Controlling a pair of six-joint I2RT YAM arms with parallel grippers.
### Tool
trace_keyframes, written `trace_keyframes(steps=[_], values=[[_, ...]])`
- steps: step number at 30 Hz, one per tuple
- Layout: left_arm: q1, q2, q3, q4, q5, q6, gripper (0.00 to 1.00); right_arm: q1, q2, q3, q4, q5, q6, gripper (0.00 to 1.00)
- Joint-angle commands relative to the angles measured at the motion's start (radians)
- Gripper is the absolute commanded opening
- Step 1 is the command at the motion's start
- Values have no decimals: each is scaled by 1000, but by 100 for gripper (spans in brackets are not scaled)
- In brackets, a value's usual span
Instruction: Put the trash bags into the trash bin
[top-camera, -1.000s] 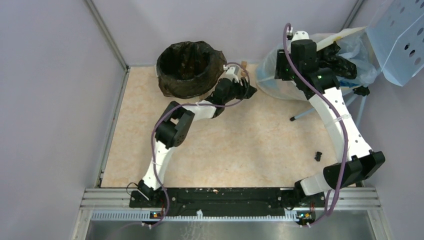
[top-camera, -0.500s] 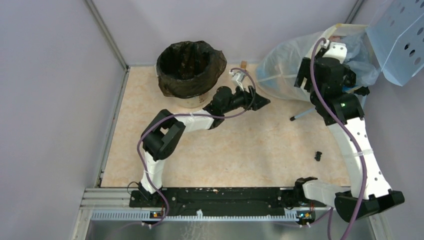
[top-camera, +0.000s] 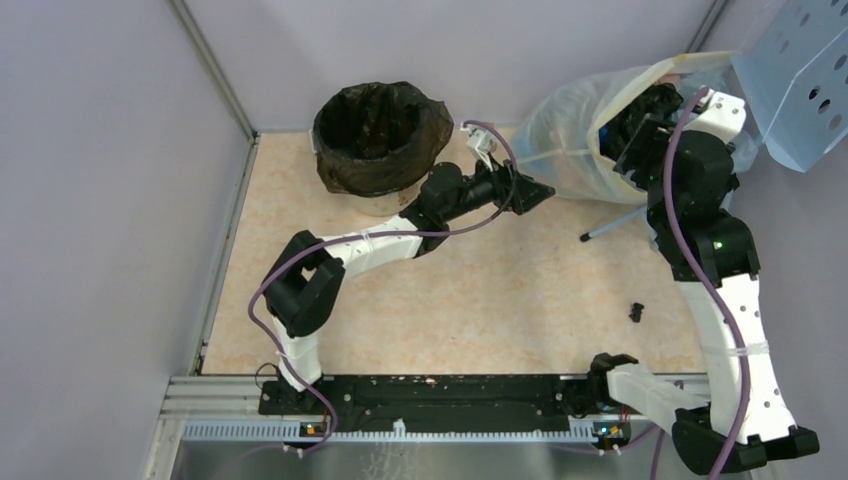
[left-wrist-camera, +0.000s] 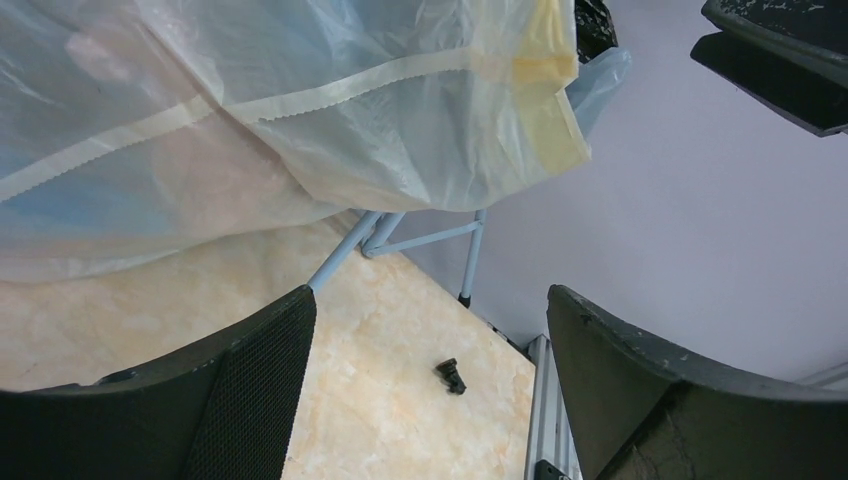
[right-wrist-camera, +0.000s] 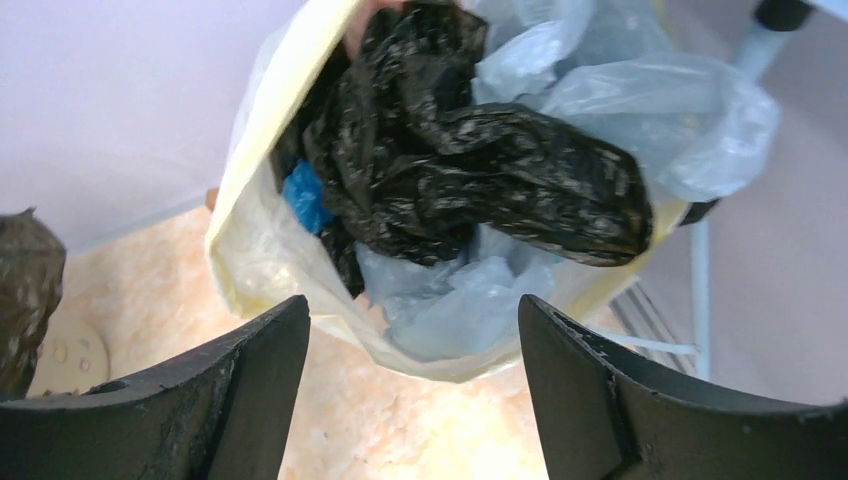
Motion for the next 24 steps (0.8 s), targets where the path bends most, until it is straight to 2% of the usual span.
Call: trace_keyframes(steps=[1,6,8,13,18,22,24], values=[[-13,-71,43,-40,-21,69,90,-26,-24,43,0,165,54,75],[-18,-102,56,-93,-34,100,88,-115,34,54,-1,8,104,76],[-24,-127,52,-115,-39,121,87,-125,77,78,8,-8,109,77],[-36,-202,4,-168,-54,178,87,-138,202,150,41,32,89,79],[-37,-320,-62,-297,-109,260,87,-141,321,255,-1,172,32,80],[-36,-432,-123,-398,-187,328,88,-142,335,267,2,164,31,75],[-36,-490,-157,-429,-233,354,88,-142,319,264,1,147,33,78]])
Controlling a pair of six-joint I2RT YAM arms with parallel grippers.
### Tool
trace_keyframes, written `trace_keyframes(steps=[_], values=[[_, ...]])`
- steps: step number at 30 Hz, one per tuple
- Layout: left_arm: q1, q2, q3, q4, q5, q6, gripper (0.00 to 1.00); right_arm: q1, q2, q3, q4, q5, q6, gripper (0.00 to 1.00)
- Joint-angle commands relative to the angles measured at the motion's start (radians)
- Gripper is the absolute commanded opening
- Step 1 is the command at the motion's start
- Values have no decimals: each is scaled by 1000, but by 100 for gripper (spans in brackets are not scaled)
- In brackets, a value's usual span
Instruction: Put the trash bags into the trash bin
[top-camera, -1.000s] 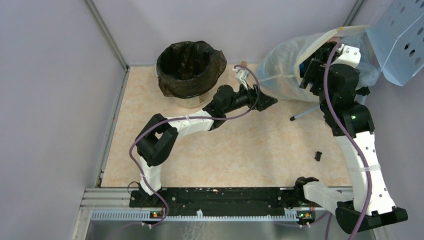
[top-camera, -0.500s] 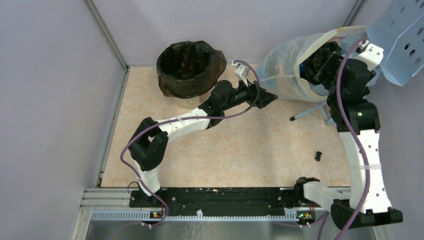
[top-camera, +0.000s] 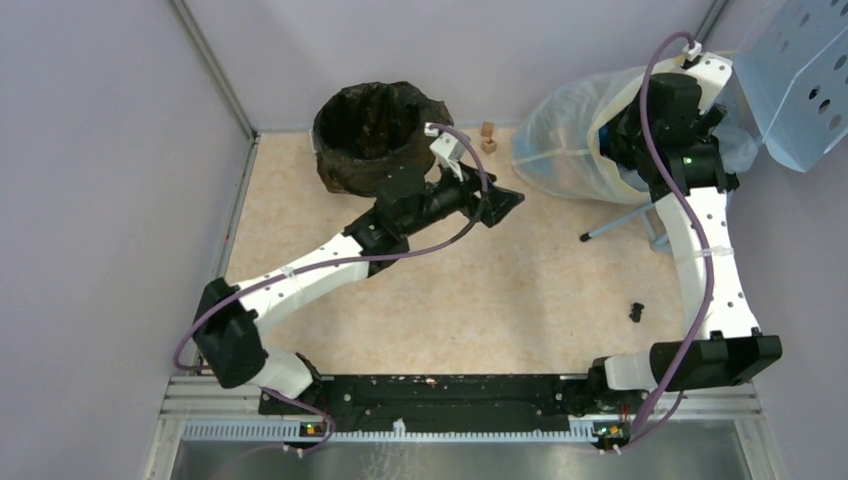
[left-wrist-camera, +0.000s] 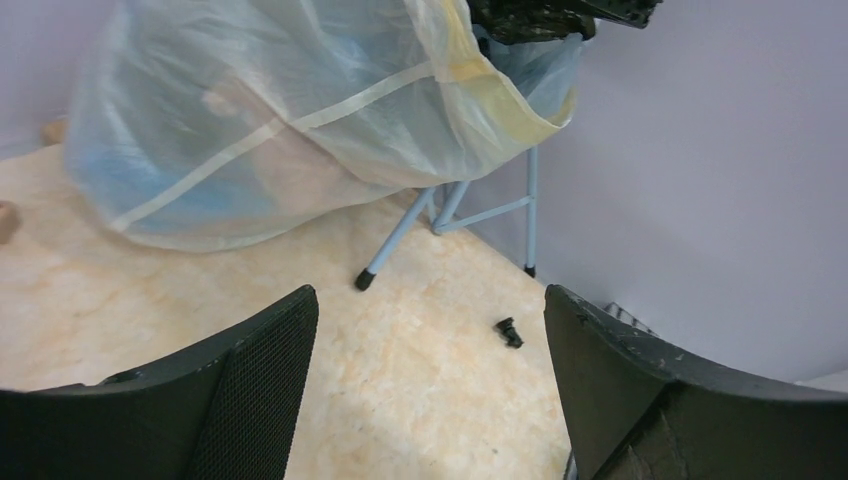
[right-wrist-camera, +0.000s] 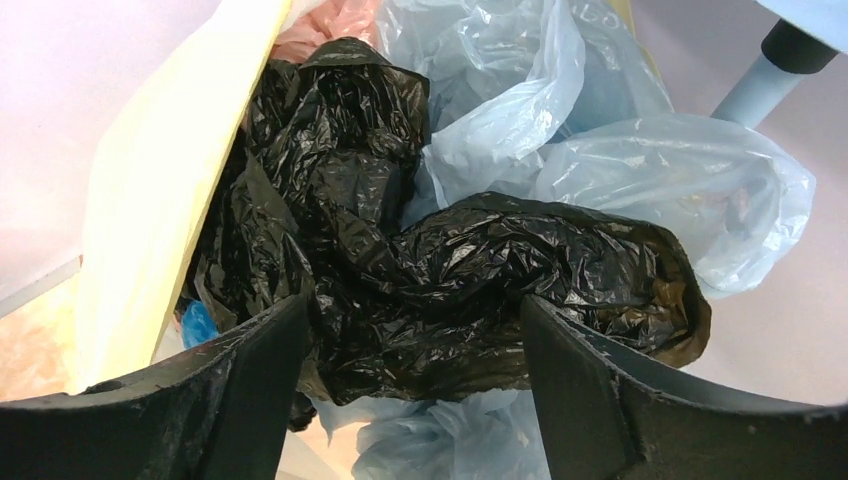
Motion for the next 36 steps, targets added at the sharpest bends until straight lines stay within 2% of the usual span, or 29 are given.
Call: trace_keyframes(steps=[1,7,10,15,19,22,26,27,29,34,35,36], values=[[-1,-147,-64,-112,-131,100,89,-10,-44,51,8,11,-16,79],[22,-257,-50,-331,-356,142,91,-10,-142,36,-51,-146,-51,84],[31,-293,-57,-357,-421,169,91,-9,-178,11,-58,-141,-69,84],[44,-307,-40,-419,-430,165,92,-10,-132,27,-51,-69,-82,83],[51,-328,-44,-449,-457,155,93,-10,-61,55,-35,-37,-70,86],[91,-338,-34,-498,-453,128,93,-11,-13,88,-62,-38,-45,87],[157,-352,-40,-541,-447,123,93,-12,-18,48,-34,-50,-44,87],[176,-355,-41,-554,-440,124,93,-12,-20,38,-30,-49,-48,83],[215,-356,-41,-569,-423,124,93,-19,-11,38,-36,-49,-52,66],[256,-361,-43,-576,-389,121,93,-23,-21,51,-69,-56,-51,7],[257,-361,-43,-576,-387,121,93,-24,-43,51,-68,-64,-51,0],[258,-362,-45,-574,-385,121,93,-23,-59,58,-70,-71,-52,0]])
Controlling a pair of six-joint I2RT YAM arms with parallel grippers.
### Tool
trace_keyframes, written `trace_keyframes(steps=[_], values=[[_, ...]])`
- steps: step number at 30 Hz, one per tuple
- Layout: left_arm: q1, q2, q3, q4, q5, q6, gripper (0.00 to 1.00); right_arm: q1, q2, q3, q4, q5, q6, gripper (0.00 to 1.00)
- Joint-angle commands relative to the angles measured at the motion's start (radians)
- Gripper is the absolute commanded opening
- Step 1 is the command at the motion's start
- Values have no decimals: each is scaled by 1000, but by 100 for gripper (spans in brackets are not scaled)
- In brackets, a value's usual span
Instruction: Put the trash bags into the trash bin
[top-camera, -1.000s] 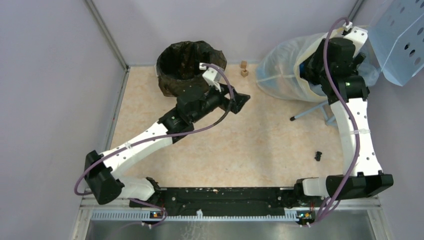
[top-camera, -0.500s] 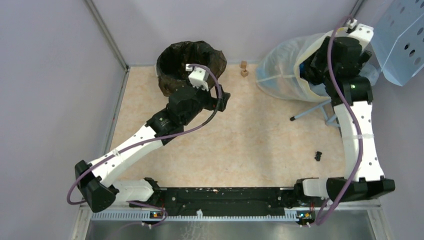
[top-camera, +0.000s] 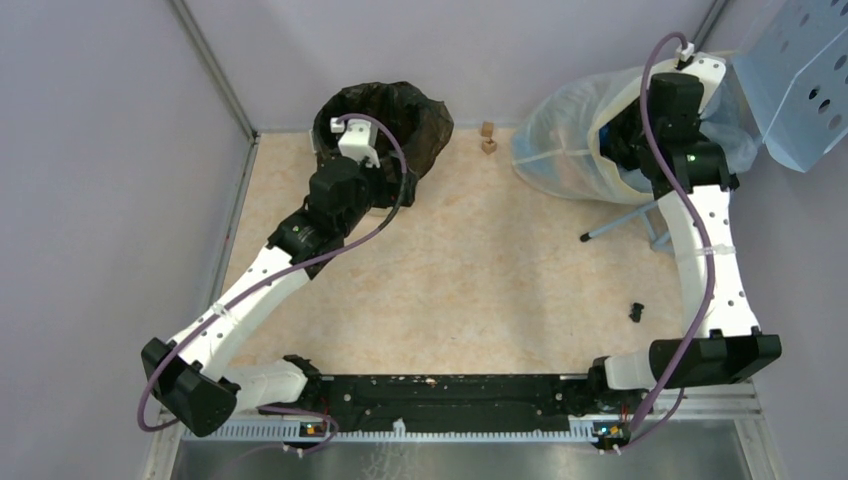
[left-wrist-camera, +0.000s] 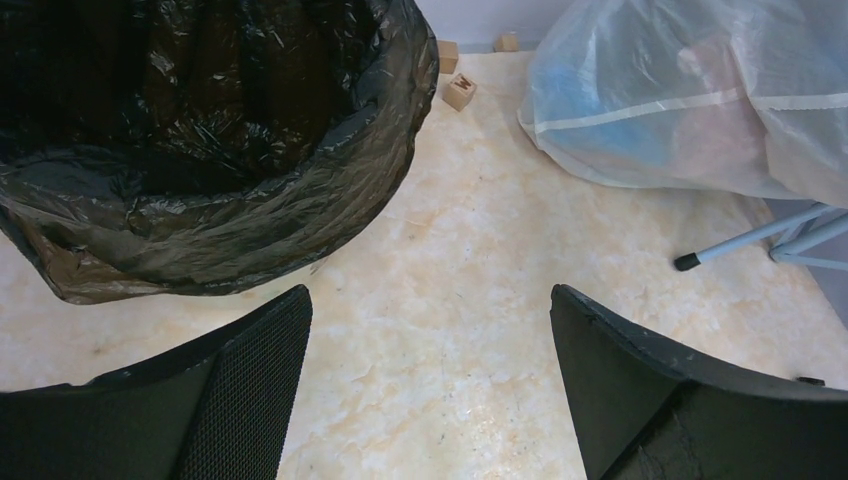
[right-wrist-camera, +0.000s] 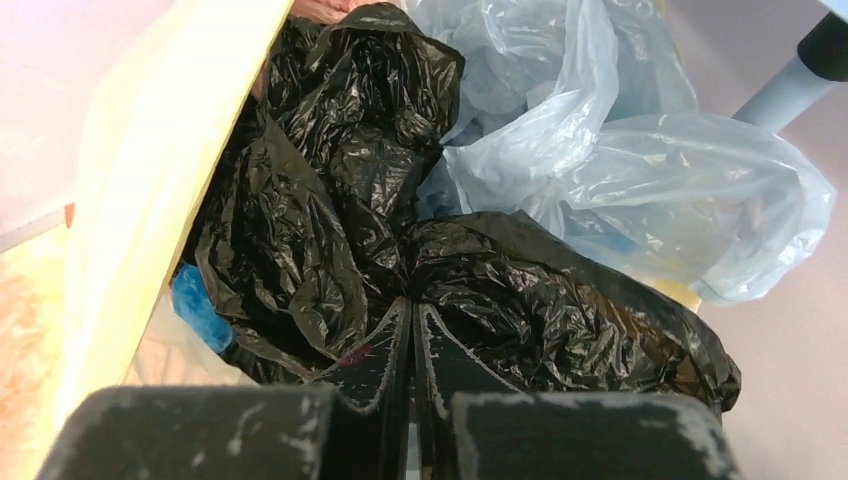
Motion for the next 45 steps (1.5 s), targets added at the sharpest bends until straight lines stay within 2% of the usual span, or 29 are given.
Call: trace_keyframes(steps=[1,6,13,17,22,25,28,31,36,39,43,45], values=[[6,-33,17,7,31,-7,93,-9,-89,42,-11,-14,-2,0],[4,-40,8,13,53,-5,93,-9,-158,121,-72,-100,-11,0],[5,-65,-9,41,93,-3,94,-9,-287,244,0,-352,-12,0],[5,-78,-9,43,119,-6,94,-9,-323,310,88,-600,31,0],[5,-116,-27,47,151,-12,94,-9,-280,370,161,-988,144,0],[4,-145,-53,60,182,-18,95,-9,-236,294,193,-1203,236,0],[5,-164,-93,88,278,-35,98,4,-260,25,324,-1381,326,0],[5,-170,-147,156,430,-36,99,85,-328,-262,399,-1338,317,0],[4,-157,-286,322,621,-129,99,272,-363,-575,455,-1252,265,0],[4,-144,-335,331,591,-164,99,375,-349,-696,458,-1178,208,0],[3,-121,-352,225,436,-157,99,480,-318,-839,446,-1046,124,1],[3,-96,-362,176,438,-152,99,521,-307,-900,454,-1002,104,9]])
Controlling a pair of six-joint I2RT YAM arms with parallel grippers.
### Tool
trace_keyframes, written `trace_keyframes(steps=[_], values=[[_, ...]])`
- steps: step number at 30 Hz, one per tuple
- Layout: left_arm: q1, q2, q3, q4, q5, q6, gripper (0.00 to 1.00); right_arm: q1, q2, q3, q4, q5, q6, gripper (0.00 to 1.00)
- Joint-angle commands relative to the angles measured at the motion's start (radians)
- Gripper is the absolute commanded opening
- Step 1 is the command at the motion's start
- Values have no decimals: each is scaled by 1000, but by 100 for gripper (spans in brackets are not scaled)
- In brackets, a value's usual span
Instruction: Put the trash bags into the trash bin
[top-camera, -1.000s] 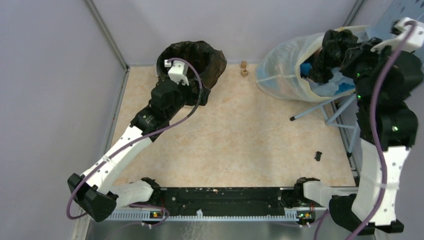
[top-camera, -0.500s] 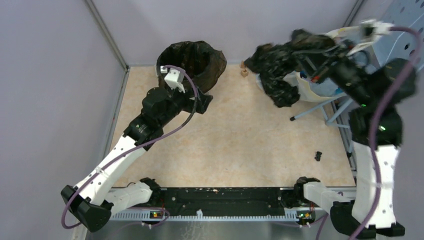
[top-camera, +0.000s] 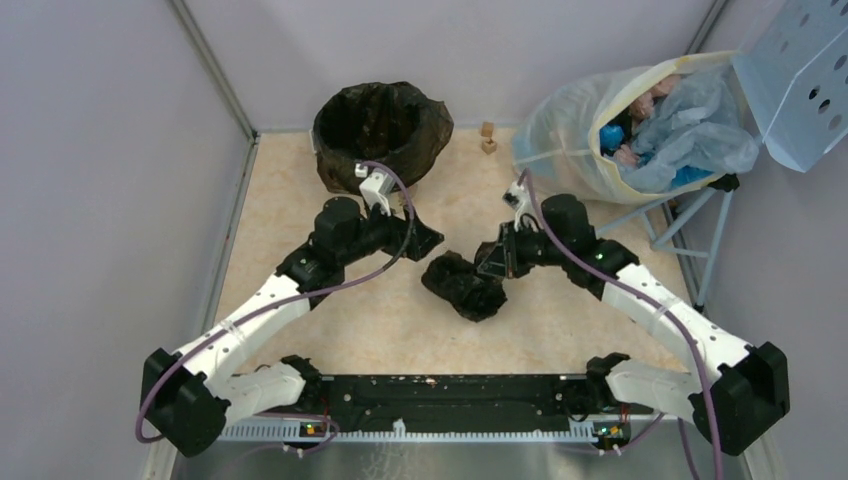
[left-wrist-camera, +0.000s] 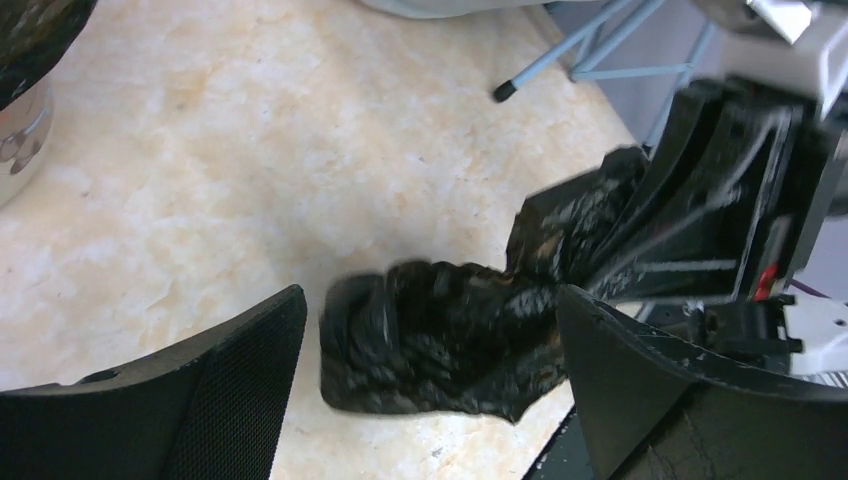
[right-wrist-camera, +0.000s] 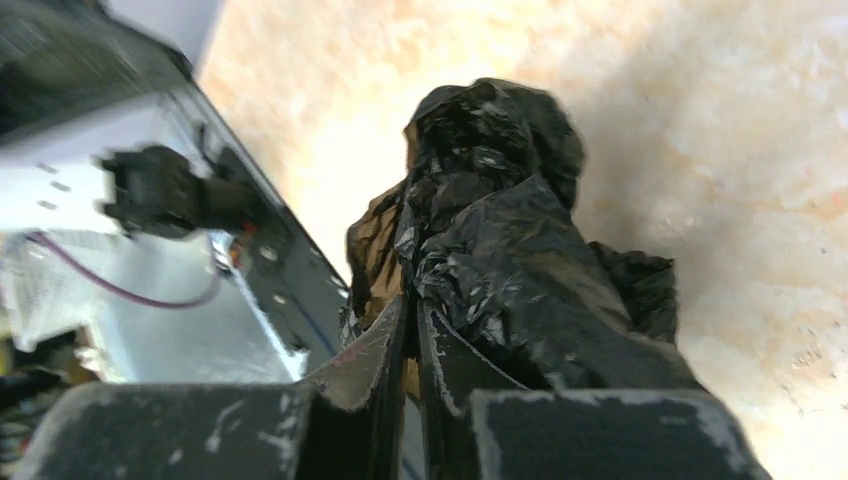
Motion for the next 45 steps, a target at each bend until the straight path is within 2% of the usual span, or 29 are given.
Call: trace_keyframes(steps=[1,4,6,7,12,15,20,27,30,32,35,40,43,45], values=[[1,39,-23,-33,-33,-14,99,79,-3,-102,58,166,-87,20],[-4,84,-43,-35,28,-17,99,108,-37,-166,83,215,-84,52],[-13,112,-60,-17,59,-18,99,113,-79,-203,110,217,-78,65],[-22,123,-65,-4,77,-14,99,113,-105,-217,118,210,-76,66],[-60,154,-63,-28,60,13,99,113,-182,-224,72,252,-48,67],[-60,152,-62,-70,41,23,98,112,-257,-224,27,338,-12,67],[-60,113,-70,-136,79,64,93,113,-316,-229,-52,397,16,61],[-64,31,-51,-142,115,64,85,113,-412,-285,-100,485,84,51],[-101,30,1,-135,116,62,77,113,-467,-314,-117,553,132,46],[-151,51,44,-146,79,64,75,113,-486,-341,-131,601,174,43],[-245,101,102,-183,-30,60,75,113,-473,-392,-75,570,211,43],[-381,185,169,-223,-240,56,84,112,-391,-469,28,551,276,44],[-399,229,186,-231,-271,37,85,113,-339,-511,140,504,281,44],[-398,251,192,-229,-259,21,84,113,-295,-523,217,449,276,49]])
